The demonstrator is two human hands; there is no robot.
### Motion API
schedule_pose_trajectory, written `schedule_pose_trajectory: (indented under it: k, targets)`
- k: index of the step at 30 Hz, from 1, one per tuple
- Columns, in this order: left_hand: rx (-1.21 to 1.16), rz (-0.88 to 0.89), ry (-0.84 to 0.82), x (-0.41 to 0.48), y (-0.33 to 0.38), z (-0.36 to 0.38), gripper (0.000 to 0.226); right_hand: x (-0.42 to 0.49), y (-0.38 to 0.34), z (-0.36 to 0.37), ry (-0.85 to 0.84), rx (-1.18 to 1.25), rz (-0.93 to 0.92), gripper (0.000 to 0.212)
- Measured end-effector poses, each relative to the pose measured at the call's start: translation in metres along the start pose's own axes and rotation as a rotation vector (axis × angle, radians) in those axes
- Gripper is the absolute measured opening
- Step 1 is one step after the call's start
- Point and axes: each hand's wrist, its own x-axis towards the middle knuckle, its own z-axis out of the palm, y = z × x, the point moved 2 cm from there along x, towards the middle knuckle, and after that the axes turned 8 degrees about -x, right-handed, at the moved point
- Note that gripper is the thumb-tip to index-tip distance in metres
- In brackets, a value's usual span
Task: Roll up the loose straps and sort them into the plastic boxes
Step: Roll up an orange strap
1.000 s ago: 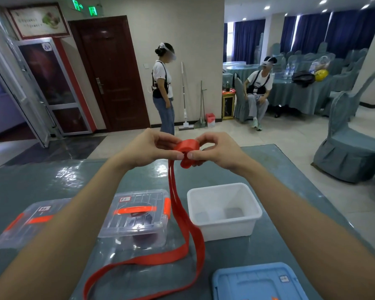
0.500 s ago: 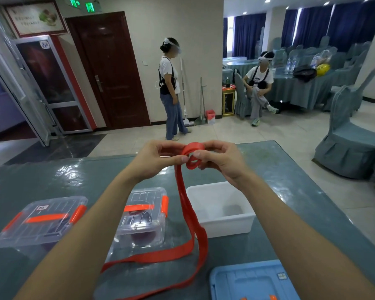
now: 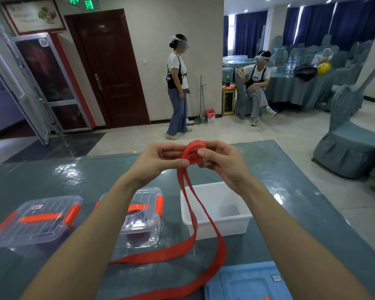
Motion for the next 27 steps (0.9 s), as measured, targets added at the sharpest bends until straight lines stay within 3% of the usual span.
schedule_pose_trajectory:
  k: [5,9,12,14,18,20,27]
  targets:
    - [0.122,-0.031,-0.013,0.000,0.004,0.002,0.049,-0.002,-0.003,-0.011,-0.106,-0.214,0.042,0.048]
    - [0.331,-0.089,-0.037,-0.001,0.011,0.004,0.043,-0.005,-0.011,-0.012,-0.171,-0.679,0.021,0.074]
    - [0.464,-0.168,-0.130,-0.006,0.018,0.007,0.041,-0.008,-0.018,-0.013,-0.312,-0.918,0.022,0.057]
    - [0.503,-0.204,-0.186,-0.009,0.023,0.011,0.042,-0.010,-0.021,-0.012,-0.391,-0.894,0.067,0.044]
    - [0.626,-0.200,-0.245,-0.014,0.031,0.022,0.037,-0.013,-0.016,-0.007,-0.472,-0.798,0.155,0.040]
    - [0.597,-0.174,-0.207,-0.017,0.032,0.023,0.038,-0.016,-0.010,-0.008,-0.424,-0.752,0.128,0.037]
    - [0.258,-0.068,-0.007,-0.036,0.015,0.015,0.052,-0.026,0.011,-0.009,-0.191,-0.252,0.098,0.038]
